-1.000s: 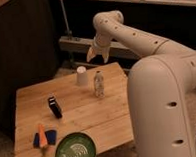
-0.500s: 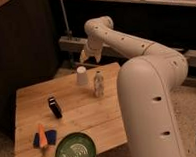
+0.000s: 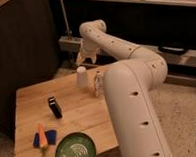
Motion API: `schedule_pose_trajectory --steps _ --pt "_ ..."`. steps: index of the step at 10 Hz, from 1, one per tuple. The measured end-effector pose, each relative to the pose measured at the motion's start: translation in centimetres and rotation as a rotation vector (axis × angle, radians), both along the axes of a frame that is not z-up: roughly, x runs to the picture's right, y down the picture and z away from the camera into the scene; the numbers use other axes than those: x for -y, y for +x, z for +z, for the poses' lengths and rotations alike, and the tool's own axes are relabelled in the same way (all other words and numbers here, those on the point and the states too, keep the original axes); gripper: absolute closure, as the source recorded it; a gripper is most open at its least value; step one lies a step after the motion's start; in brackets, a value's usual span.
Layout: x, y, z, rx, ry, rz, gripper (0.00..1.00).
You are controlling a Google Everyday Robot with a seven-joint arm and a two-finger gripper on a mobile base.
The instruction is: Place the ceramic cup over the eraser
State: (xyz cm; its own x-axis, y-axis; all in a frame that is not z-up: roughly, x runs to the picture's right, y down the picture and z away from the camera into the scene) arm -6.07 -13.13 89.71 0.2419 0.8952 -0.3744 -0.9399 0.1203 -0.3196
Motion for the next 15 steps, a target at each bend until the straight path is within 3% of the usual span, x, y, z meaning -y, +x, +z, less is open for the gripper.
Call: schedule_pose_trajectory --steps 4,11,15 --pt "-2.1 -1.1 2.5 0.030 -0.007 -0.042 0.35" --pt "-4.4 -4.1 2.9 0.053 0.032 -0.136 0.35" --pt "-4.3 -5.2 3.8 0.036 0.050 -0.149 0.35"
